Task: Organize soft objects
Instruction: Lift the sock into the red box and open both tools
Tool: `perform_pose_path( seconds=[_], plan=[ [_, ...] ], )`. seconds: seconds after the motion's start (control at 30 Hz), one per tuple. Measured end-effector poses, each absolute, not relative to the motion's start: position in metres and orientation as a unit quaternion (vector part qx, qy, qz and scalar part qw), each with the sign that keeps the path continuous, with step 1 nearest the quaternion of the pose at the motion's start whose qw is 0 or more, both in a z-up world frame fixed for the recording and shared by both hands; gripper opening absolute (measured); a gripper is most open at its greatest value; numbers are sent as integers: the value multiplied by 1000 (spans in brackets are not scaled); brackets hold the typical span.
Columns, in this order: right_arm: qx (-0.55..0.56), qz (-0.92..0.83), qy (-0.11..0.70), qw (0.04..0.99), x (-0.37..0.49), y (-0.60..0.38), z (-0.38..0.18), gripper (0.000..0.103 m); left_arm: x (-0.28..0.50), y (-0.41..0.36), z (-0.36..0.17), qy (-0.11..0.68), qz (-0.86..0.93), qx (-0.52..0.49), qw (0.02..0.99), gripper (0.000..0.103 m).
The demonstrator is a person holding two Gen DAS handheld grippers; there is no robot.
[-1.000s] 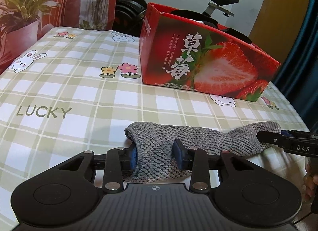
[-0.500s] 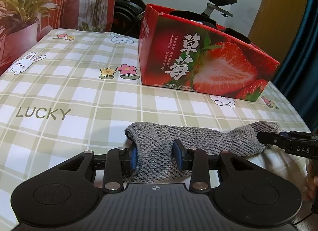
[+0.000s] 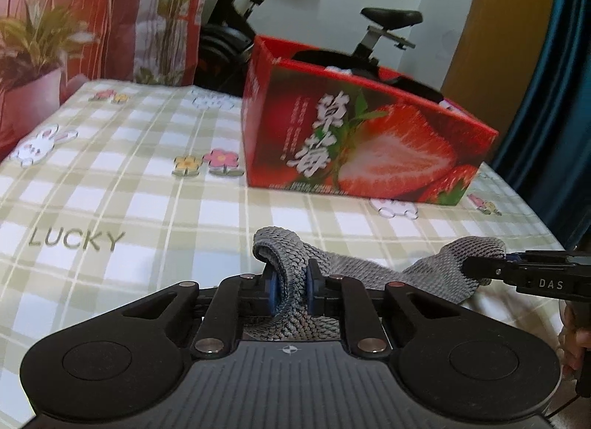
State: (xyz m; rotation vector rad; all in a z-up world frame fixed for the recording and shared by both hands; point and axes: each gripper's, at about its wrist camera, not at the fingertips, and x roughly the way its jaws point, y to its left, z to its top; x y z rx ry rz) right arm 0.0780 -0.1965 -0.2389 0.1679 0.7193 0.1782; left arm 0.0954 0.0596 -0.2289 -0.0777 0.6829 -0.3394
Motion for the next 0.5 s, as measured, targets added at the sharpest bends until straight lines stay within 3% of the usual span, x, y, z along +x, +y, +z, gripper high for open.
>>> perform_pose_path(
  seconds=[0.5],
  plan=[
    [18,121,257,959,87,-194,-133,19,98,49,-140,221,-182,-12,958,15]
  ],
)
